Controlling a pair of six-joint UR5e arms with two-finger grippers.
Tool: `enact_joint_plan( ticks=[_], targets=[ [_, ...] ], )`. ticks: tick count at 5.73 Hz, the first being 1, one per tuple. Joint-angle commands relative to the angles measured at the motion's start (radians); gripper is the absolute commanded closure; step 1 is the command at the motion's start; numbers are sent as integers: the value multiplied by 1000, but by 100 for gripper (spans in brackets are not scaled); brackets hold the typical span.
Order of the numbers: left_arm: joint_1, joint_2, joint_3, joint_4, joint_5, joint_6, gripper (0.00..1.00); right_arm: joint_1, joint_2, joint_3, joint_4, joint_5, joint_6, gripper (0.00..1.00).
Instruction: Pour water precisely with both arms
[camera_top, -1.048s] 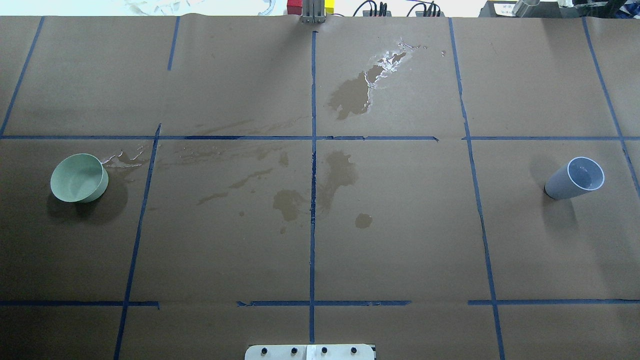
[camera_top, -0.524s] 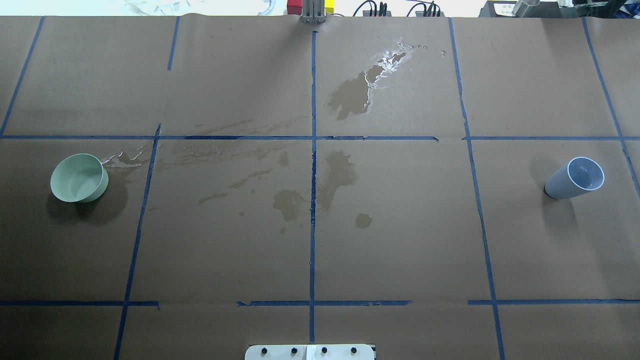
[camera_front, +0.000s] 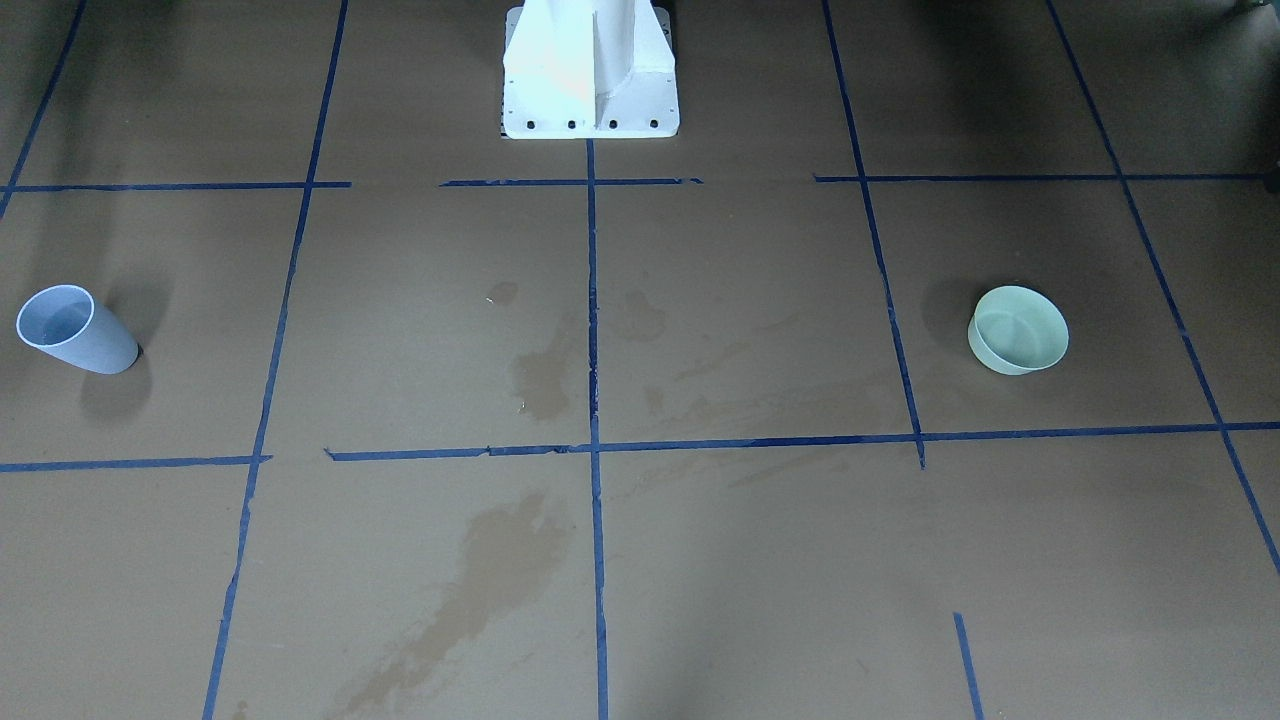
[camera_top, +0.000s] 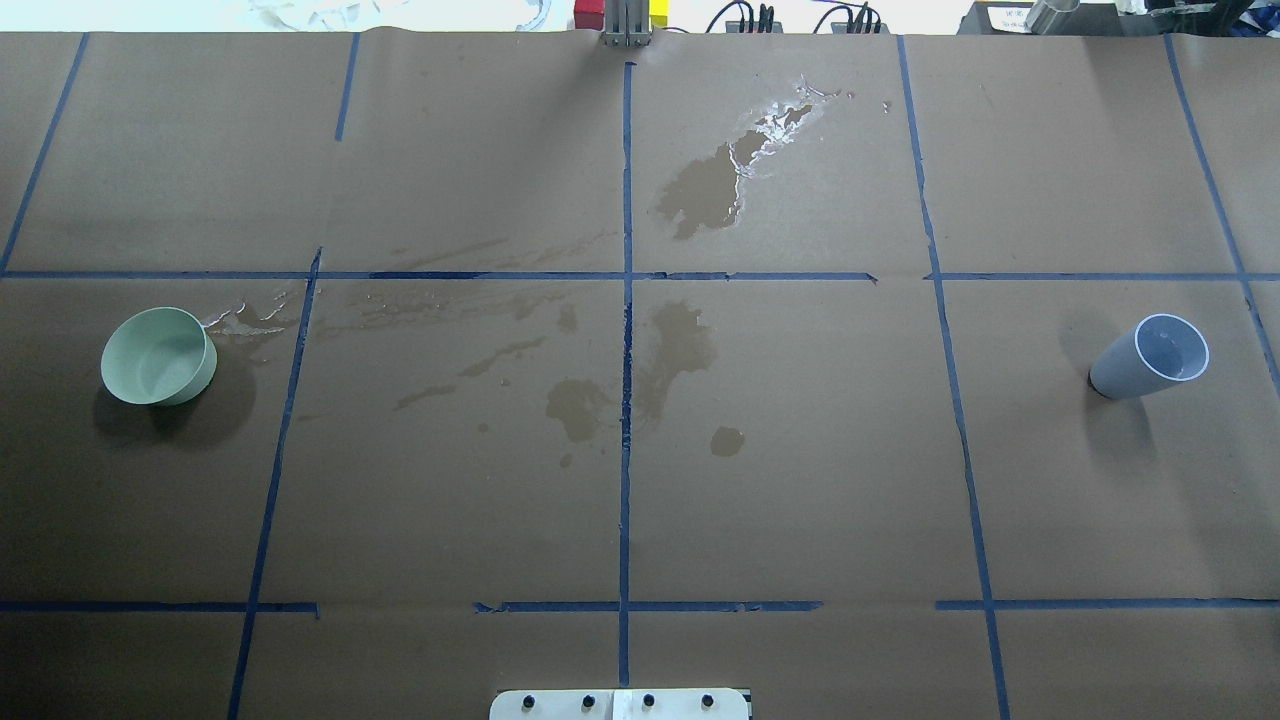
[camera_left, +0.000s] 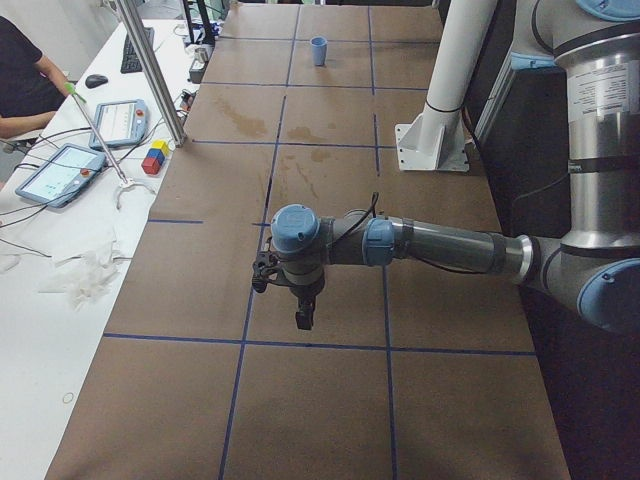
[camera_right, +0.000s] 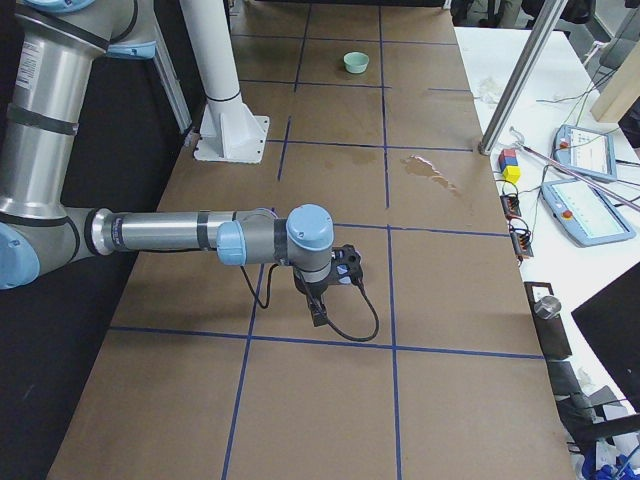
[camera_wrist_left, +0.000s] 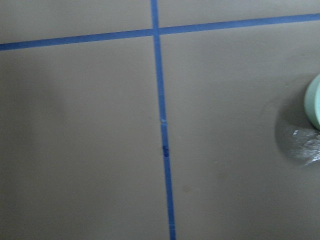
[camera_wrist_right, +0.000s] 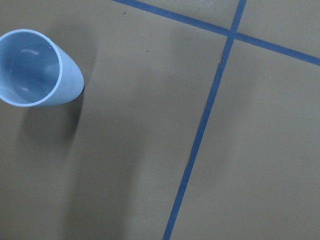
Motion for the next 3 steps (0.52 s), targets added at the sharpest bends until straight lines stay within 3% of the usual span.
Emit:
enact_joint_plan(
  ticks=[1, 3],
  targets=[
    [0, 0, -17, -1, -11, -26, 0, -1, 17, -15, 2, 3, 29, 0],
    [0, 9, -15, -1, -14, -25, 0, -1, 15, -15, 4, 3, 36, 0]
  ],
)
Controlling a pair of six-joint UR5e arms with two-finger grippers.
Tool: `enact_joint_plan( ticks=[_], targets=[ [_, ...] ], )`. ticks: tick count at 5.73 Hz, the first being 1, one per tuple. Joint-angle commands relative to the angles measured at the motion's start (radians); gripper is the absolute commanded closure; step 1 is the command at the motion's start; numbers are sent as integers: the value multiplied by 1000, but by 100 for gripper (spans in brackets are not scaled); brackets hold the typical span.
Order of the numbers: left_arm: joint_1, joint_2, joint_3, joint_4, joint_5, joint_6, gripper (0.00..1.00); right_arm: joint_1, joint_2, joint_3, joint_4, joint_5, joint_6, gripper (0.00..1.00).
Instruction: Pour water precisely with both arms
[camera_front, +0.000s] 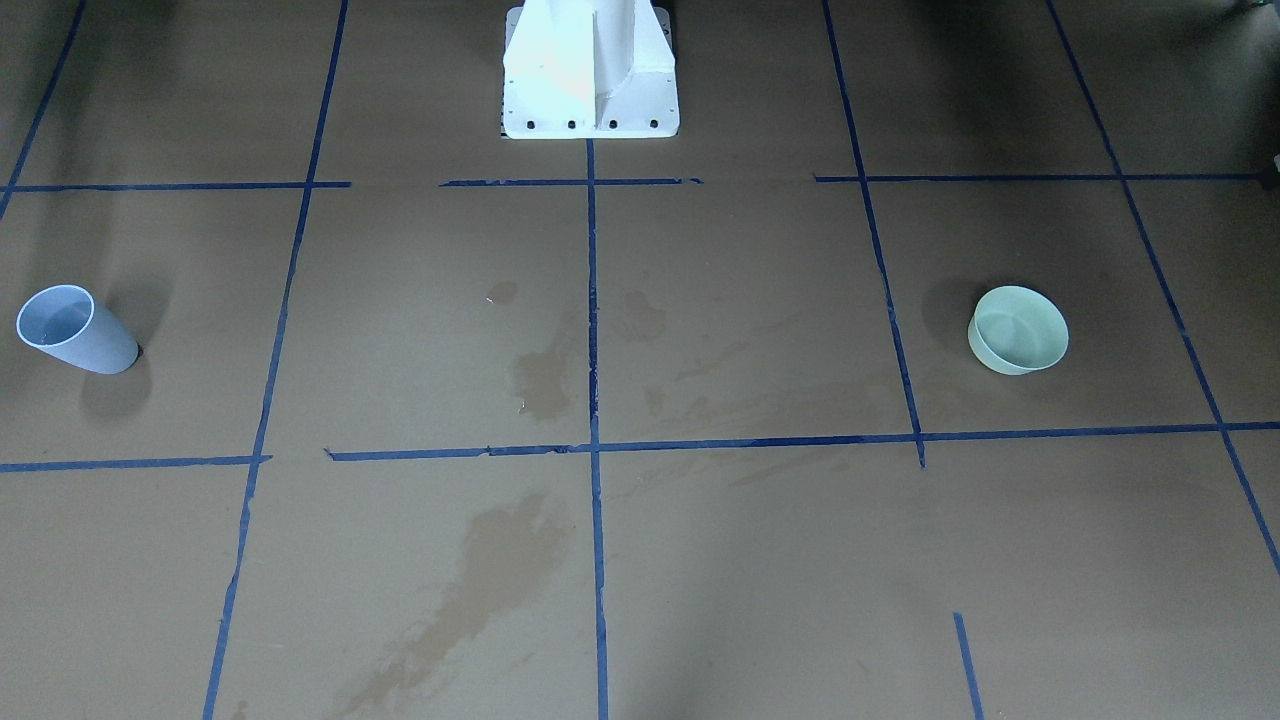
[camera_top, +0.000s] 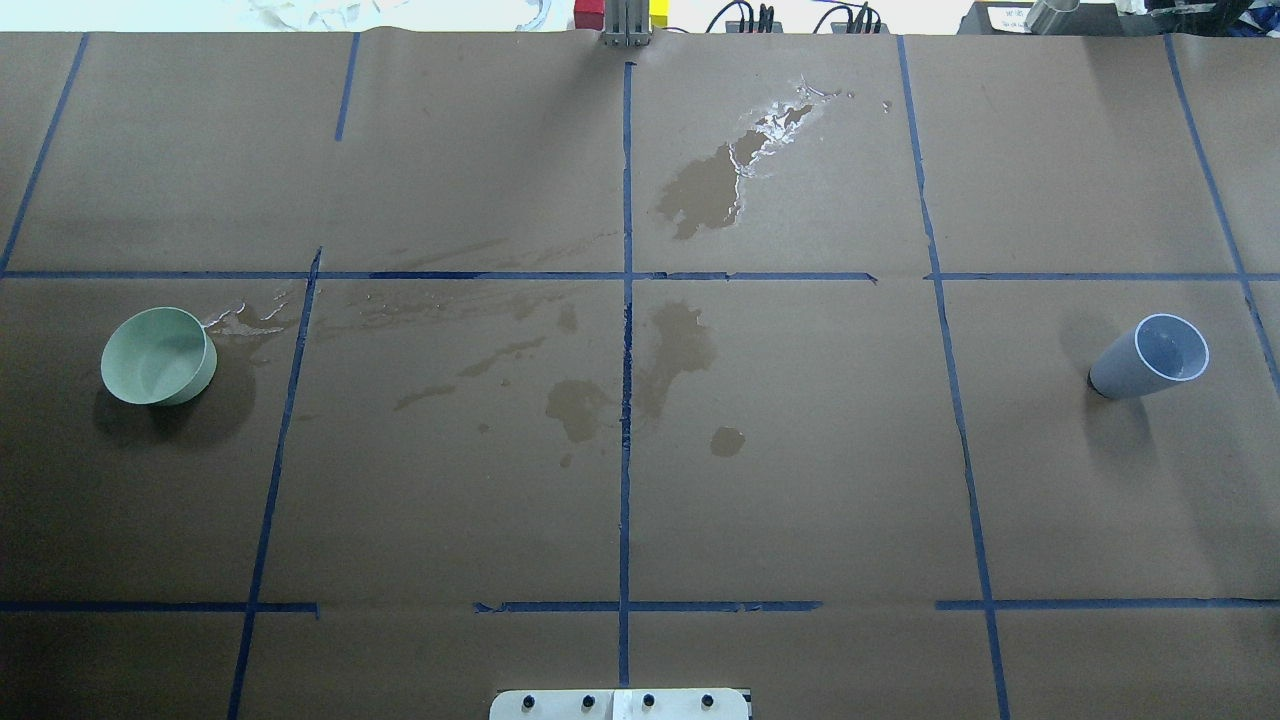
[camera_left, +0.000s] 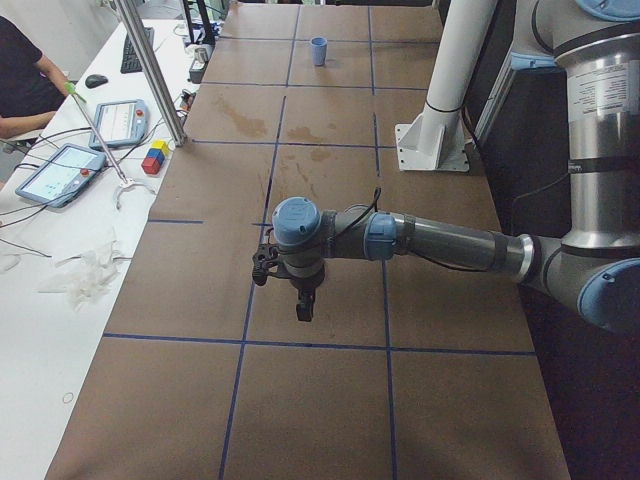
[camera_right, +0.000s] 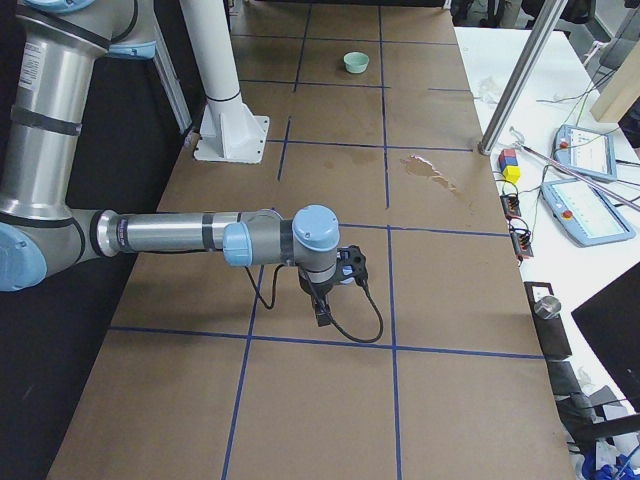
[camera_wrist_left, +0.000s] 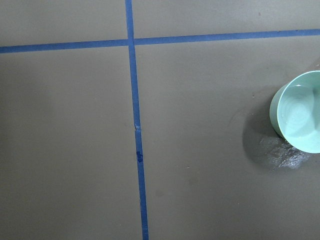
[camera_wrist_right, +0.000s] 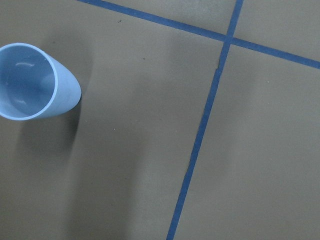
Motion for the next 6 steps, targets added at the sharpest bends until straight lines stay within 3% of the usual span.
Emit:
enact_joint_plan(
  ticks=[1, 2, 3, 6],
  targets=[
    [2, 4, 0, 0, 2, -2, 0, 0, 0, 1, 3, 1, 64, 0],
    [8, -1, 0, -17, 0, -39, 0, 0, 0, -1, 3, 1, 64, 0],
    [23, -1, 2, -116, 2, -173, 0, 0, 0, 1, 3, 4, 66, 0],
    [272, -18, 34, -352, 11, -544, 0, 0, 0, -1, 3, 4, 66, 0]
  ],
)
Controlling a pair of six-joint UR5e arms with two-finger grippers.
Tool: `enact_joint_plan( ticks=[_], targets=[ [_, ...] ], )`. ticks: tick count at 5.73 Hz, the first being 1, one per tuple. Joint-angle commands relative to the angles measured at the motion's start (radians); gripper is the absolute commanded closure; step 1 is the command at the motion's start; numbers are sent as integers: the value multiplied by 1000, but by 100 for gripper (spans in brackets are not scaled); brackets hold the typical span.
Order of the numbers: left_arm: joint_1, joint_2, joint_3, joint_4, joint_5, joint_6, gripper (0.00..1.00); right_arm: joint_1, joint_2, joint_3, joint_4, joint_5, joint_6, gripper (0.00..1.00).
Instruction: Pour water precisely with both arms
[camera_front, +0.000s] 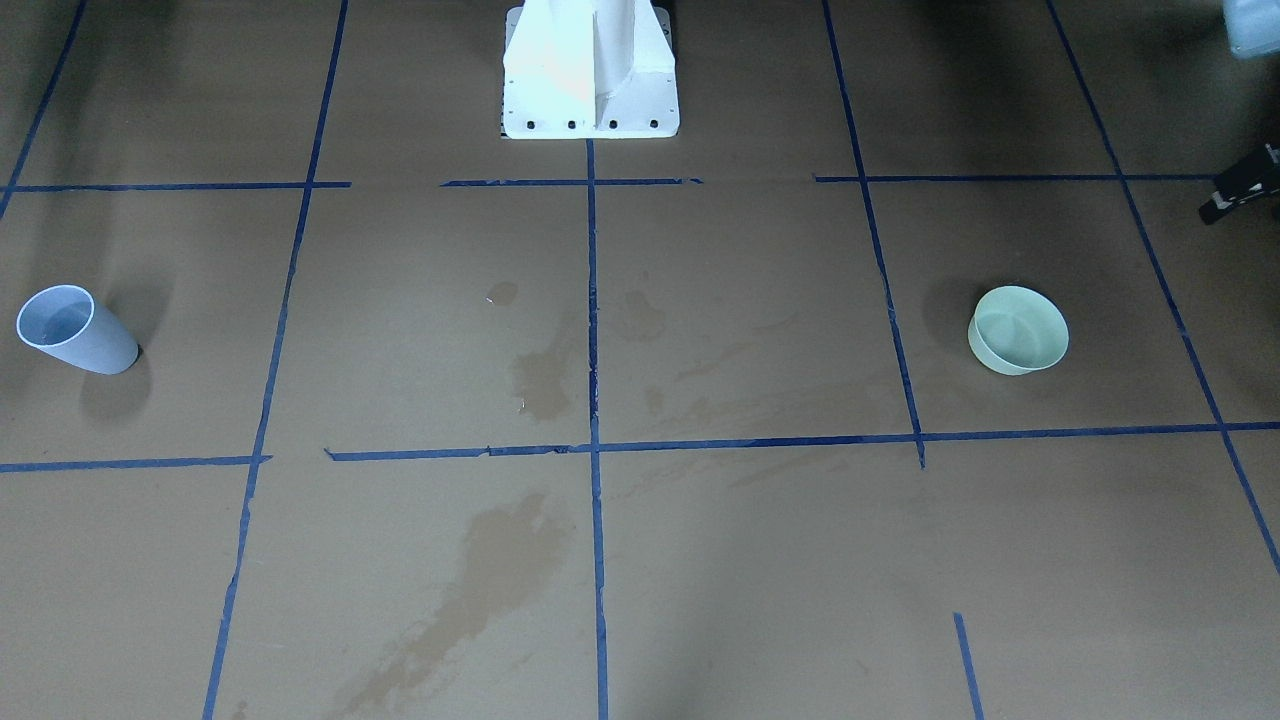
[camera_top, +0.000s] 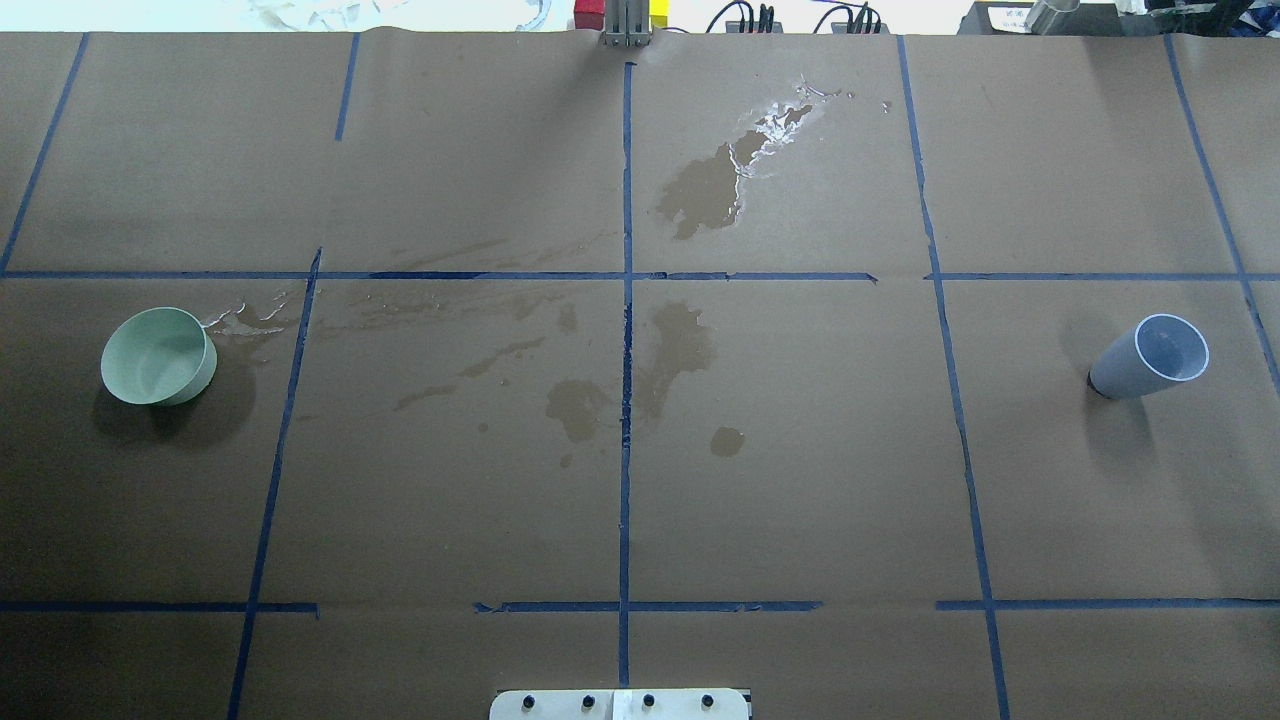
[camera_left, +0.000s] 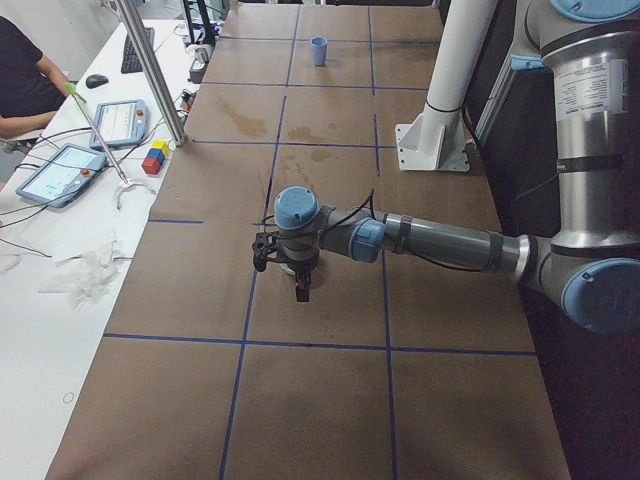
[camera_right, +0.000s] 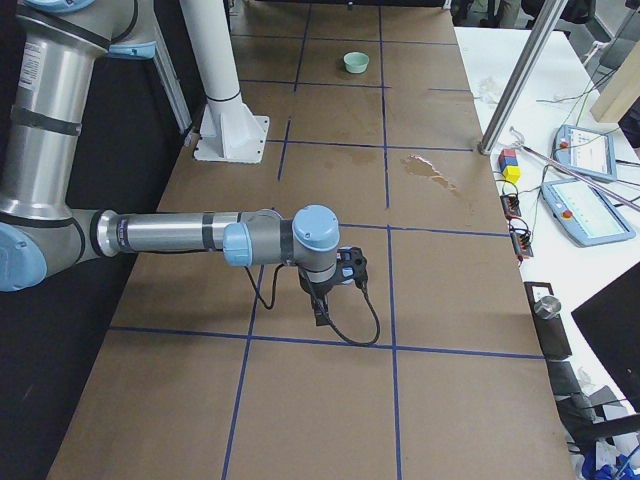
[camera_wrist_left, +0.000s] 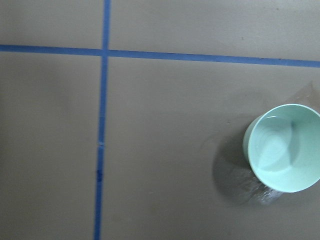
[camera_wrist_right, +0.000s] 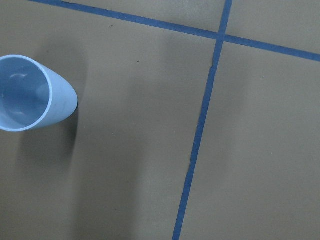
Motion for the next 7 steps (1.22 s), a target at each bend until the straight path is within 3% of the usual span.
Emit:
enact_joint_plan(
  ticks=[1, 3, 7],
  targets=[
    [126, -55, 78, -154, 7, -202, 0, 0, 0, 0, 0, 0, 2, 0],
    [202, -139, 230, -352, 9, -414, 0, 0, 0, 0, 0, 0, 2, 0],
    [292, -222, 338, -359, 10, -444, 3, 0, 0, 0, 0, 0, 0, 0]
  ],
)
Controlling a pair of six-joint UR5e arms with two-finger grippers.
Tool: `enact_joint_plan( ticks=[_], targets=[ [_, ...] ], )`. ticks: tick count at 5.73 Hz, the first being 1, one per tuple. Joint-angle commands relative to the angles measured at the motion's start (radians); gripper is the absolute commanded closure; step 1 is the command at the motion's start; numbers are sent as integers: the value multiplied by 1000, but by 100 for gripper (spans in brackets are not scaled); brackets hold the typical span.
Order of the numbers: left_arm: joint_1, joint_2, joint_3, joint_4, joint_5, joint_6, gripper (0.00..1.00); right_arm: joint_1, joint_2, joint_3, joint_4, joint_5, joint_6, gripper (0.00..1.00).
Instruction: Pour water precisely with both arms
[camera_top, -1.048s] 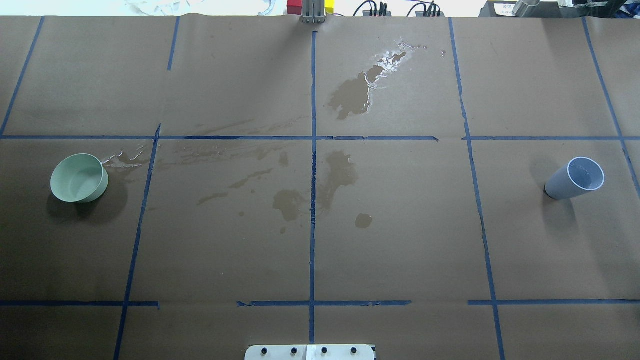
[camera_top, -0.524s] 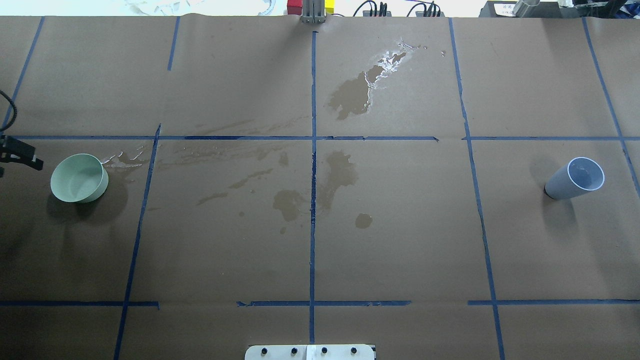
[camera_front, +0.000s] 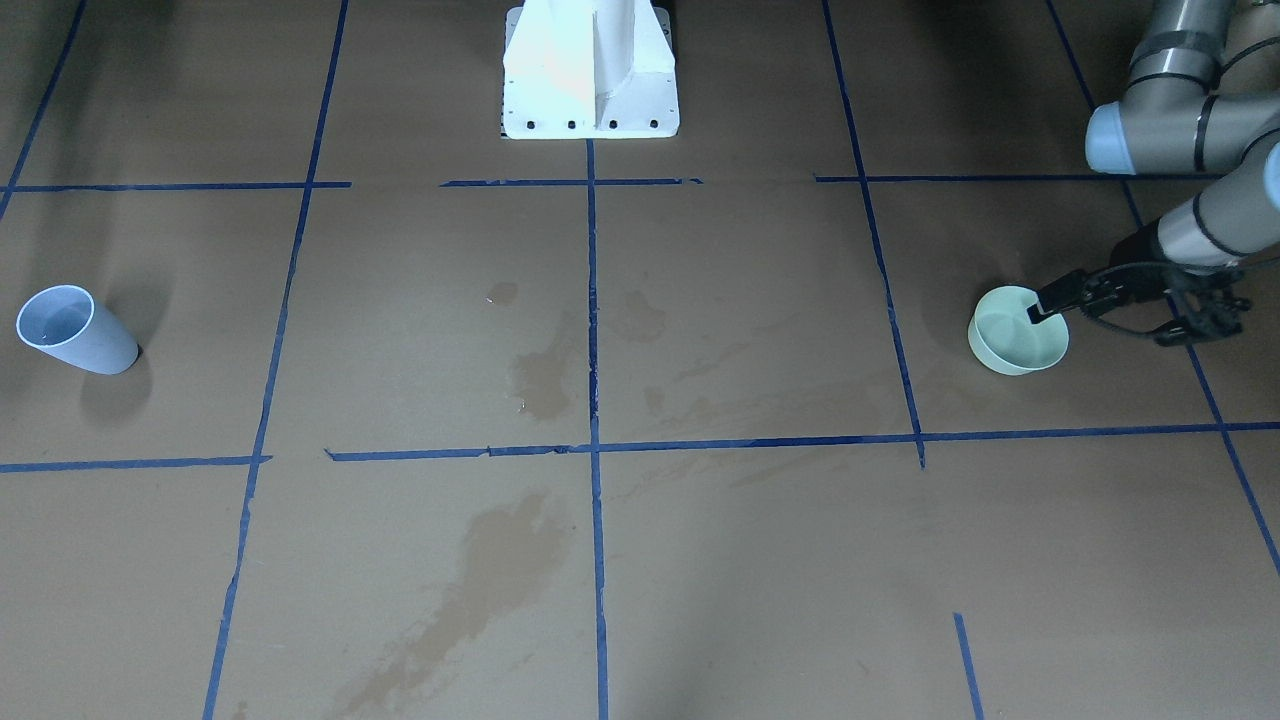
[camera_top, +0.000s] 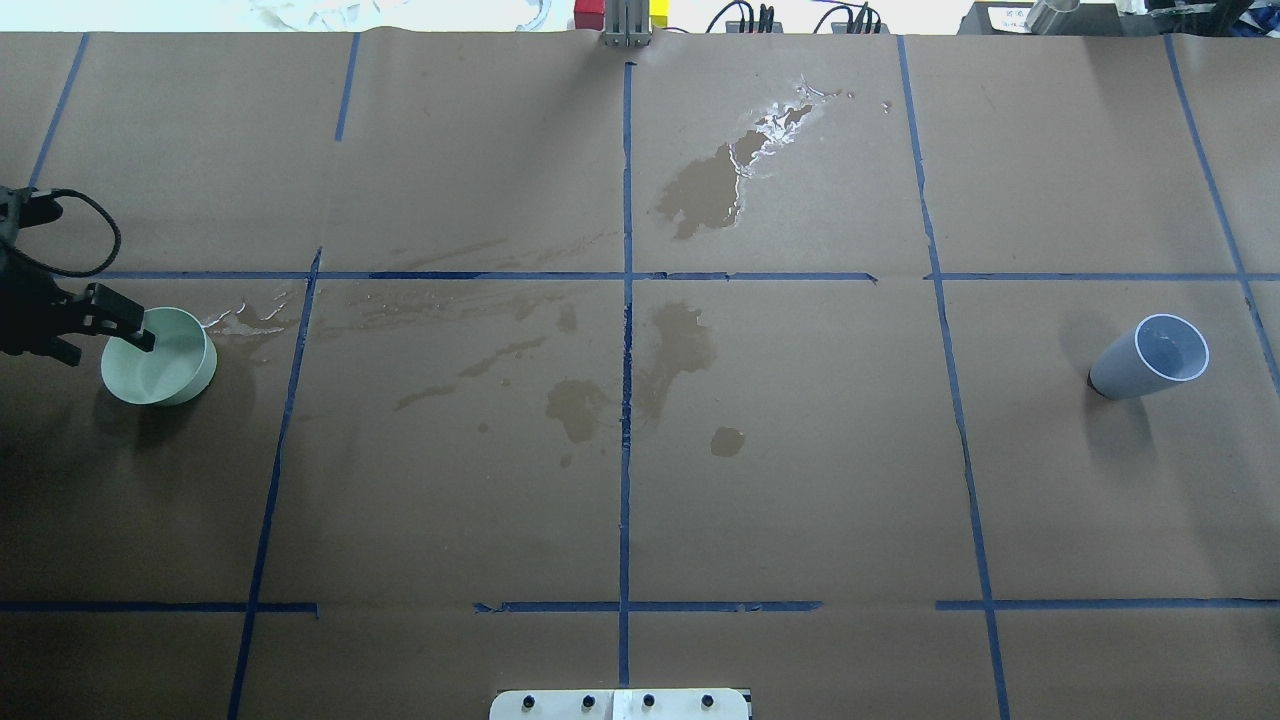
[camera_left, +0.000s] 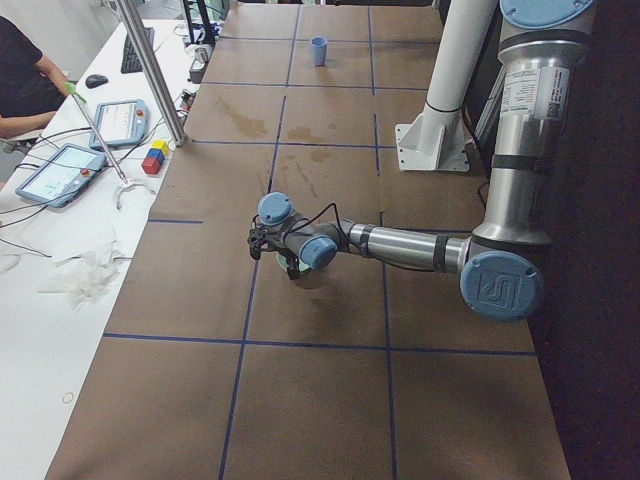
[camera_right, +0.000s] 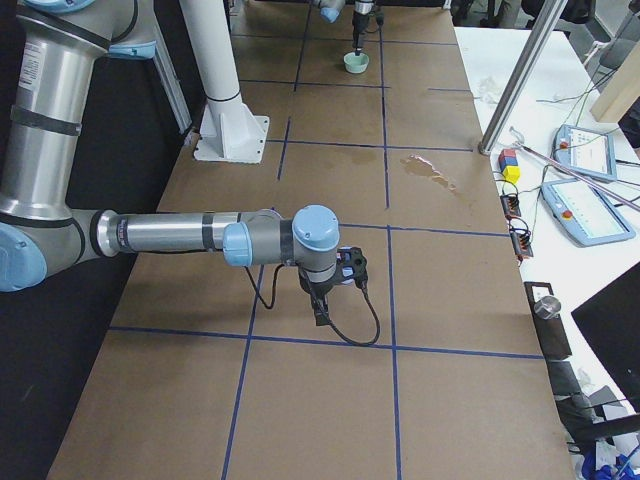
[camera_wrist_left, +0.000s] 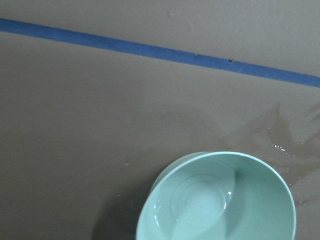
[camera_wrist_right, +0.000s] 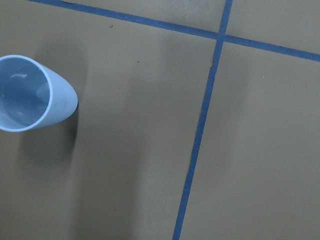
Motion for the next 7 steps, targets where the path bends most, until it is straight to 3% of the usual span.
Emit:
enact_joint_plan(
  ticks=[1, 2, 4, 6, 7],
  targets=[
    [17, -8, 27, 0, 1, 2, 14, 0, 0, 0, 0, 0, 0, 0],
    [17, -2, 32, 0, 3, 5, 35, 0, 0, 0, 0, 0, 0, 0],
    [17, -2, 36, 0, 16, 9, 66, 0, 0, 1, 0, 2, 0, 0],
    [17, -6, 30, -1, 15, 2, 93, 0, 0, 1, 0, 2, 0, 0],
    [17, -18, -8, 0, 7, -10, 99, 0, 0, 1, 0, 2, 0, 0]
  ],
)
